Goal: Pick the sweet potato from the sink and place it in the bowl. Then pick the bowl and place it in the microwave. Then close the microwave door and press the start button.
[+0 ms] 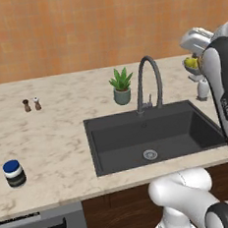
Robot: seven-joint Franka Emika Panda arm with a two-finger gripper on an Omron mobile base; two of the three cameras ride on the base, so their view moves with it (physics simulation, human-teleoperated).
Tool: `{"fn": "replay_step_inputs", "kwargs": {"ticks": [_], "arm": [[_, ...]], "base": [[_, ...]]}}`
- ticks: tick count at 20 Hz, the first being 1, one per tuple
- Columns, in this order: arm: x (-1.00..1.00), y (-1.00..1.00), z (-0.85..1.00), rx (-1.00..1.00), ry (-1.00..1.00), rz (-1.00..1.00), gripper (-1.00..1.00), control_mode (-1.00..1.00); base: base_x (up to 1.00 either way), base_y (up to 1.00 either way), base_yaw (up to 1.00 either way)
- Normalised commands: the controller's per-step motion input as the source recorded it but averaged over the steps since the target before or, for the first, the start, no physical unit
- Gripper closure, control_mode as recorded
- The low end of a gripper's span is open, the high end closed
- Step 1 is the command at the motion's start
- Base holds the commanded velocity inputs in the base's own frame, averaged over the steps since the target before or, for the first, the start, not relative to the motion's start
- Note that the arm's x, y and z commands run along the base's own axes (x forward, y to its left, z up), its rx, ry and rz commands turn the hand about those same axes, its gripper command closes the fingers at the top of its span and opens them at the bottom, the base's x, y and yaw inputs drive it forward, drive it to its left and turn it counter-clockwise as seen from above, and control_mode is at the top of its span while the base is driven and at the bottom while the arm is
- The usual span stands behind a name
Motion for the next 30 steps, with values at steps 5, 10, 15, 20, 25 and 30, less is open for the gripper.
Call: {"fn": "replay_step_inputs", "kwargs": {"ticks": [5, 10, 15, 20, 25, 30], "arm": [[0.15, -0.94, -0.98, -0.04, 0.13, 0.00, 1.00, -1.00], [0.26, -0.71, -0.92, -0.08, 0.12, 0.00, 1.00, -1.00], [0.44, -0.69, -0.58, -0.03, 0.29, -0.08, 1.00, -1.00], [0.30, -0.96, -0.41, 0.00, 0.20, -0.03, 1.00, -1.00], [0.26, -0.98, -0.35, 0.01, 0.11, 0.00, 1.00, -1.00], [0.23, -0.92, -0.43, 0.00, 0.08, -0.01, 1.00, -1.00]], "base": [[0.00, 0.00, 0.00], [0.00, 0.00, 0.00], [0.00, 0.00, 0.00], [0.00, 0.00, 0.00], [0.00, 0.00, 0.00], [0.00, 0.00, 0.00]]}}
